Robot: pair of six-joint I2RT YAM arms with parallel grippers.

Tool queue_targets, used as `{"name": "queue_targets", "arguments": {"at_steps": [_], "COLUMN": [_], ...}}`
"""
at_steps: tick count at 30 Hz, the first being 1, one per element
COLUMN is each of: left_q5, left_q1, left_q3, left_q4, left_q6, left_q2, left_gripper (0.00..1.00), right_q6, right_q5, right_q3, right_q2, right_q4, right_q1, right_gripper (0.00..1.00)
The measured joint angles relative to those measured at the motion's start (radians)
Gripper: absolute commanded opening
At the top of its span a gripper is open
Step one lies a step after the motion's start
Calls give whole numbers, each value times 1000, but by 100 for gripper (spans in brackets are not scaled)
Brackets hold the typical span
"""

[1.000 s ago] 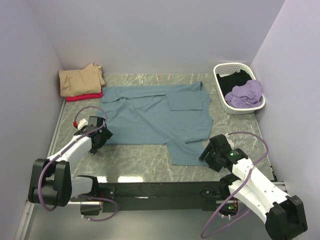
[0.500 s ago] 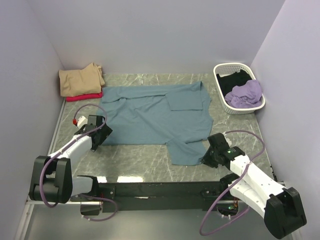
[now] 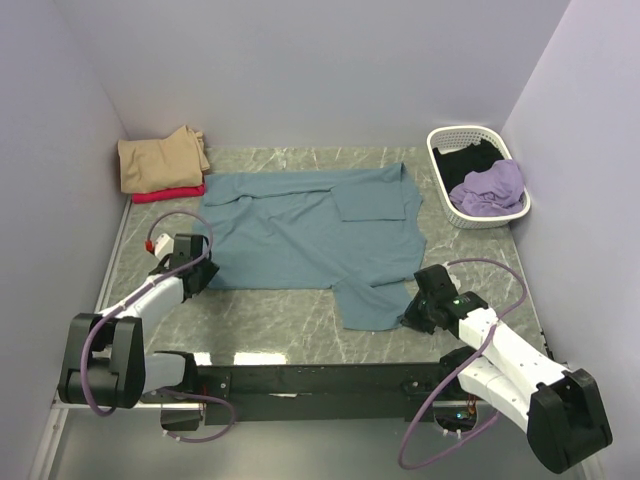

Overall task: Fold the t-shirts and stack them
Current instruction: Fold the tshirt

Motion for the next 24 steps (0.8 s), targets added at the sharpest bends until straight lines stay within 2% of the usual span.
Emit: {"name": "queue_targets", "arguments": {"at_steps": [1,2,3,14,18,24], "left_q5": [8,18,33,92,116,130], "left_q1": [0,0,1,2,2,-2], "left_q3": [-5,-14,-25,-56,-57,-56], "left_q4": [6,10,17,27,-74,-220], "left_q6": [-8,-12,-13,-26,-21,-18], "left_q2": [0,0,-5,-44,-105,-259], "left_gripper": [20,4,1,1,1,1], "right_q6": [-1,-2,-4,-16,-23,-31], "right_q5": [-1,-2,-3,-8,-10,-3], "right_q3": [0,0,0,0,2,48], "right_q2": [2,2,2,0,-35,-180], "right_q4": [3,5,6,10,-1,-74], "right_q1": [0,0,0,0,0,0], "right_gripper": [0,0,0,0,0,0]}}
